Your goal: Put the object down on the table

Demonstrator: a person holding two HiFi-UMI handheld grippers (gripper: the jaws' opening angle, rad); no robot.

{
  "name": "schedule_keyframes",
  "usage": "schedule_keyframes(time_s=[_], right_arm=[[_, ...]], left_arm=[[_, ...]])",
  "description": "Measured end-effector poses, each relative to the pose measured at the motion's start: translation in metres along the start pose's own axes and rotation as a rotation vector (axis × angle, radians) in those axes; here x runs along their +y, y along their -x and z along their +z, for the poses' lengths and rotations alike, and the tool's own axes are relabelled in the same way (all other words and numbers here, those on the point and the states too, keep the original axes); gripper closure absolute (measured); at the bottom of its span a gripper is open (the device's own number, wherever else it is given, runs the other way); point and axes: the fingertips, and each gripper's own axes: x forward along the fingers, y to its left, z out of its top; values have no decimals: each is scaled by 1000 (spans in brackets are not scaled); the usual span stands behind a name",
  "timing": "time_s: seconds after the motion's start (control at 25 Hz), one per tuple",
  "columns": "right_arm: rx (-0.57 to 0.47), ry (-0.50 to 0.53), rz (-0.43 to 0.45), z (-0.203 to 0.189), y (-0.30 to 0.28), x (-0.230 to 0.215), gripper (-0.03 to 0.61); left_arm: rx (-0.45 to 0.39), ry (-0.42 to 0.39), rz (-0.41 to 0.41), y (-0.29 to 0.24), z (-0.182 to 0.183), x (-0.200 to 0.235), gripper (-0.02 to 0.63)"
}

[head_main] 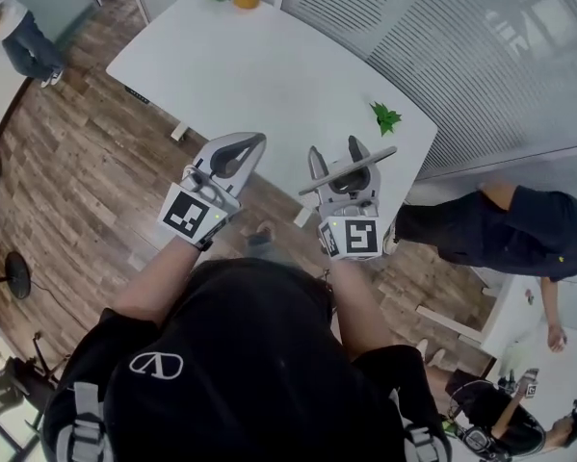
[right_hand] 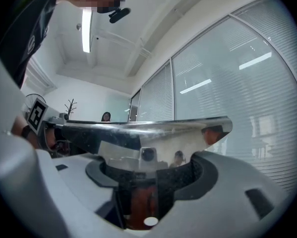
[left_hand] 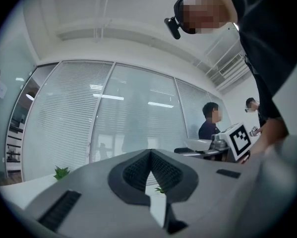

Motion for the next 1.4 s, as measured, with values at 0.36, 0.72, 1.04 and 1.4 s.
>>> schedule_keyframes(time_s=[0.36, 0.72, 1.04, 1.4], right_arm=[[211, -48, 80, -81, -80, -50, 290], [573, -41, 144, -203, -153, -56, 290], [964, 14, 253, -311, -184, -63, 290], [1306, 74, 363, -387, -173, -68, 290]], left_arm=[[44, 42, 28, -52, -29, 35, 609], [72, 97, 14, -64, -55, 89, 609], [109, 156, 6, -65, -76, 120, 609], [133, 192, 32, -60, -92, 145, 609]])
